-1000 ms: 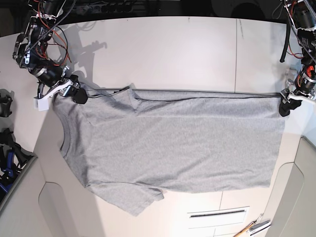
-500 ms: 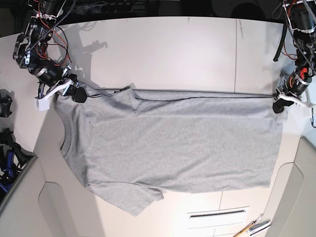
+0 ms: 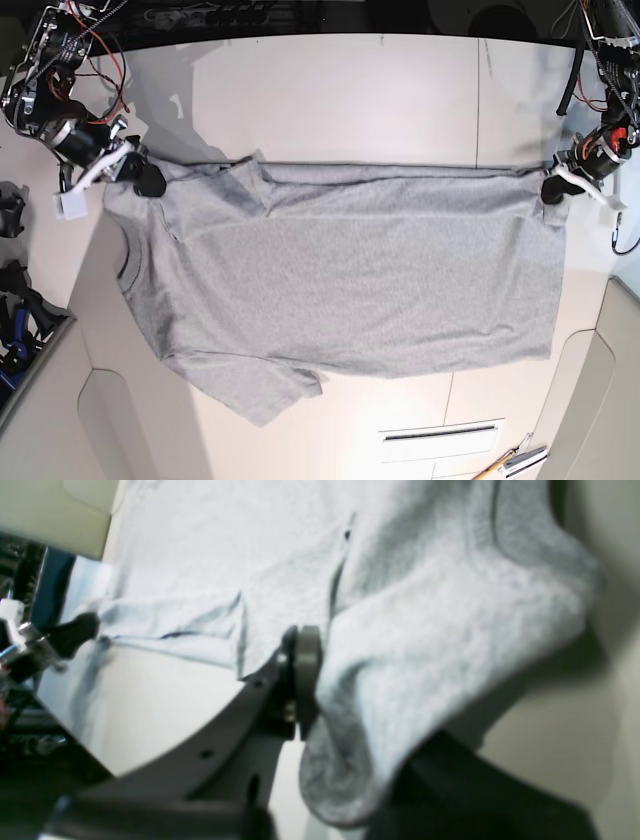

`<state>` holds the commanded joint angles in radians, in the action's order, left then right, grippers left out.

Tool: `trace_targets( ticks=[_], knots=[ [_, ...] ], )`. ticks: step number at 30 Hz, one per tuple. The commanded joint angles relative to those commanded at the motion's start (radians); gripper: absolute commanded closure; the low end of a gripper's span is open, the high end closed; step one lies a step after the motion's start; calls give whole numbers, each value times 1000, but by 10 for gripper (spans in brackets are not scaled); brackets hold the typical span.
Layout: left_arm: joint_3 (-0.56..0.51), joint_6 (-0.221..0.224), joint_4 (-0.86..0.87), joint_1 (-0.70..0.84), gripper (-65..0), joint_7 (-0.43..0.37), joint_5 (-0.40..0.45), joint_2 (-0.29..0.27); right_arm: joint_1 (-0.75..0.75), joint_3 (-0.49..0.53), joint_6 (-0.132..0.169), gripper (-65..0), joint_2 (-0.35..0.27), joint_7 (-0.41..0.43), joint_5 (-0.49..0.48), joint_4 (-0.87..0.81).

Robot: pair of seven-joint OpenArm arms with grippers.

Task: Fold the T-shirt properly
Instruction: 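Carry the hem over the collar with both grippers, folding the shirt in half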

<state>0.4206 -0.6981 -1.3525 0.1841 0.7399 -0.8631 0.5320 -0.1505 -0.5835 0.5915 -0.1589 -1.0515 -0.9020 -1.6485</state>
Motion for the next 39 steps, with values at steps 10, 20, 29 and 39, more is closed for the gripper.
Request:
trace_targets(
  ticks=[10,20,29,39],
  knots=[
    [107,0,-216,302,0,29,-145,-6,-209,-23,0,0,-130,-1,-42,-90],
    [108,0,-417,485,0,81,-218,-31,-328,-158,0,0,-129,-30,-86,-97],
    [108,0,-430,492,-137,95,-209,-89,-340,-161,0,0,-127,-18,-55,-96],
    [173,0,-431,492,-272,95,-226,-88,-339,-175,-5,-319,-127,43,24,-96]
  ],
)
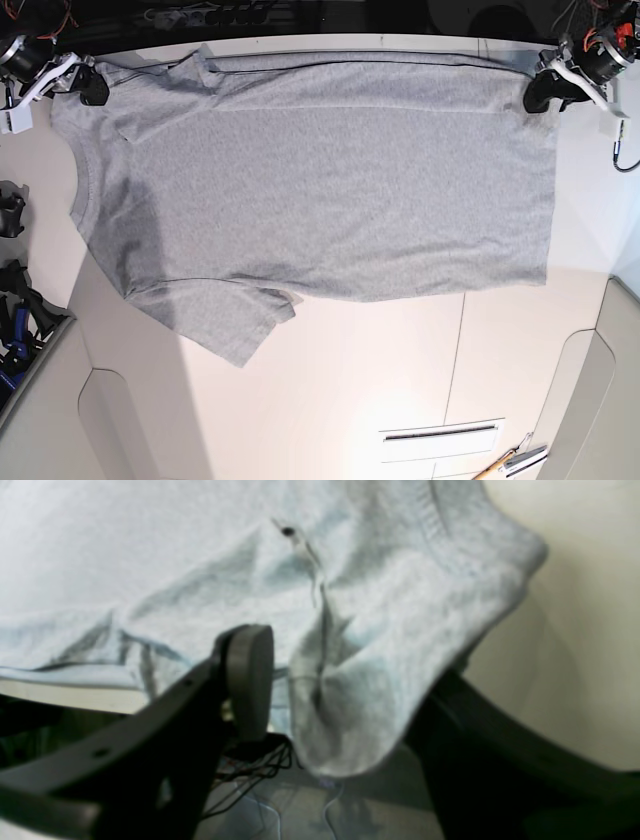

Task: Fold the T-shirt properly
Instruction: 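Carry the hem over the collar with both grippers, folding the shirt in half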

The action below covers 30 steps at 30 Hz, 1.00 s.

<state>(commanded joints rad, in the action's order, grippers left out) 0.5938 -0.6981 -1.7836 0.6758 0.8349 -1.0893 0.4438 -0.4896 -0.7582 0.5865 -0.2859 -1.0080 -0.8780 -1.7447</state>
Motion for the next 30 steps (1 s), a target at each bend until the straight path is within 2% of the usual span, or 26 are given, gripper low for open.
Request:
trace_targets(
  ticks=[1,4,5,9,13,16,18,20,24,29,30],
  knots=[
    [26,0,0,0,-281,0,-10,0,5,-8,0,-319,0,7,0,0],
    [99,0,0,0,-376,0,-40,0,34,-43,0,-319,-1,14,0,0],
    [120,0,0,0,-387,0,-49,0,47,-53,0,-319,-3,14,0,0],
    [190,0,0,-5,-387,0,-80,4,111,-67,-2,-319,-23,40,17,0],
    [211,0,0,-47,-387,-13,-75,8,210,-66,-15,-319,-33,89,84,0],
    [211,0,0,-97,-387,-73,-11,10,300,-66,-15,-319,-33,119,117,8],
    [211,0,0,-135,-387,-109,36,18,370,-62,-35,-319,-34,142,135,36],
    [208,0,0,-171,-387,-122,74,36,450,-37,-38,-319,-40,145,159,89],
    [163,0,25,-236,-387,-152,125,76,595,74,-38,-319,-77,212,237,280],
    [22,0,148,-325,-387,-278,288,108,780,225,-41,-319,-101,365,372,572],
    [-4,12,187,-355,-387,-302,319,114,816,248,-41,-319,-101,383,397,631]
  ],
)
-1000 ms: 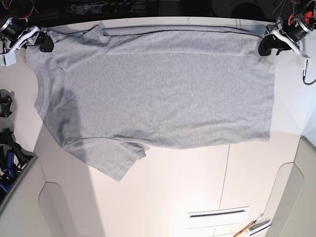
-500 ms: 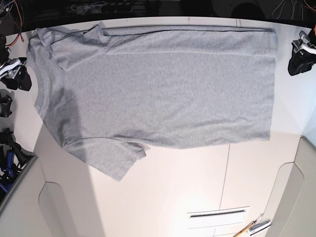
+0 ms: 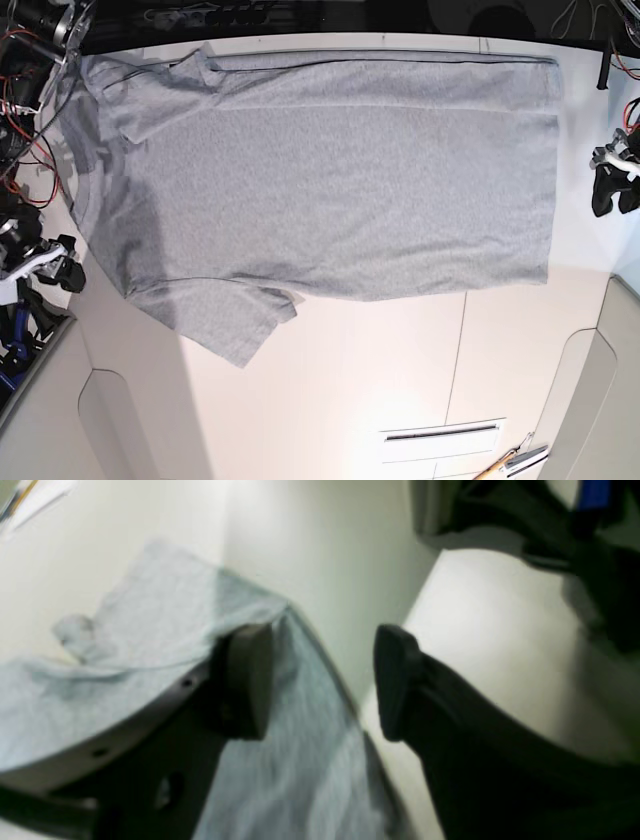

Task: Fold the T-shirt properly
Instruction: 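Carry the hem over the collar with both grippers, folding the shirt in half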

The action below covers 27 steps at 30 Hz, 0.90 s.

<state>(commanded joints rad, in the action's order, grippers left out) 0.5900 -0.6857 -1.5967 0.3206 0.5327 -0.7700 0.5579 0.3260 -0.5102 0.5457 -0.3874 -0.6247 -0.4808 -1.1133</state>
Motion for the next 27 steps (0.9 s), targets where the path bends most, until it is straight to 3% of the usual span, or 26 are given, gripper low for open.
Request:
trace_targets(
  ticks=[3,7,14,18,27],
  knots=[
    [-66,15,137,-117,-387,-39,57,20,83,48,0,-319,0,83,60,174],
    [-168,16,341,-265,-387,-37,52,37,129,69,0,-319,1,162,85,339],
    [-330,16,691,-483,-387,-111,76,37,127,69,1,-319,3,180,118,402],
    [-391,15,739,-540,-387,-110,64,32,128,69,1,-319,3,180,113,402],
    [-474,11,739,-573,-387,-110,76,-37,128,83,13,-319,45,176,88,402]
  ],
)
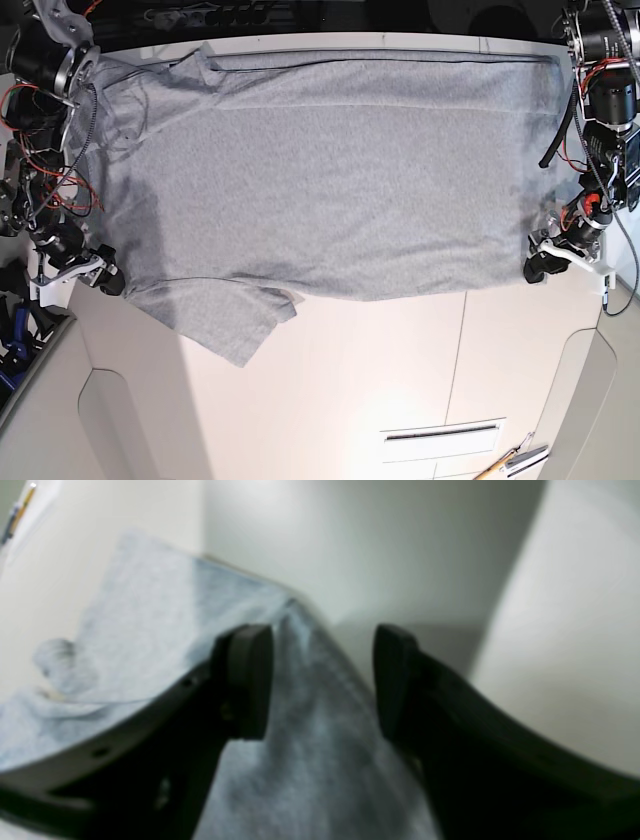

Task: Fold the T-shirt properly
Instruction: 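Carry the hem over the collar with both grippers, folding the shirt in half, then grasp the folded edge with both grippers and fold it over again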

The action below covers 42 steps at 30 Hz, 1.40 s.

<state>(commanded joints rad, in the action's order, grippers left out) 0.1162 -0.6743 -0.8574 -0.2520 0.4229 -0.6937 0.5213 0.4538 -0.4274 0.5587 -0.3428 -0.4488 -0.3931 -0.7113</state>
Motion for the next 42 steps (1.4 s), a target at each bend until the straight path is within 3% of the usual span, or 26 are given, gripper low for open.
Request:
trace_targets(
  ticks=[3,8,12,14,15,17,19,22,26,29,32,35,39,42],
  knots=[
    [0,1,0,0,-386,0,18,-14,0,30,23,-319,17,-5,-40,0],
    [0,0,0,0,-366,8,20,-14,5,119,24,-319,19,-6,-79,0],
    [0,1,0,0,-188,8,21,-14,3,175,25,-319,19,-11,-78,0],
    [0,1,0,0,-156,8,21,-13,3,179,25,-311,19,-24,-78,0],
    [0,1,0,0,-122,8,21,-13,3,179,25,-273,18,-24,-78,0],
    [0,1,0,0,-4,8,21,-13,3,179,25,-138,18,-24,-78,0],
    [0,0,0,0,0,8,14,-11,3,179,25,0,18,-24,-78,-5],
    [0,-15,-3,0,0,29,14,-2,3,179,25,0,13,-51,-78,-37],
    [0,-24,-7,0,0,76,10,15,0,179,26,0,10,-208,-95,-149],
    [0,-24,-9,0,0,99,-74,43,-14,178,26,0,4,-280,-164,-252],
    [0,-24,-45,3,0,180,-174,83,-55,178,26,0,5,-327,-203,-374],
    [0,-24,-115,3,0,359,-283,119,-120,170,25,0,3,-376,-210,-499],
    [0,-24,-204,6,0,575,-463,163,-213,148,25,0,-15,-378,-219,-619],
    [0,-24,-249,9,0,652,-543,207,-270,112,26,0,-48,-378,-220,-676]
  ],
)
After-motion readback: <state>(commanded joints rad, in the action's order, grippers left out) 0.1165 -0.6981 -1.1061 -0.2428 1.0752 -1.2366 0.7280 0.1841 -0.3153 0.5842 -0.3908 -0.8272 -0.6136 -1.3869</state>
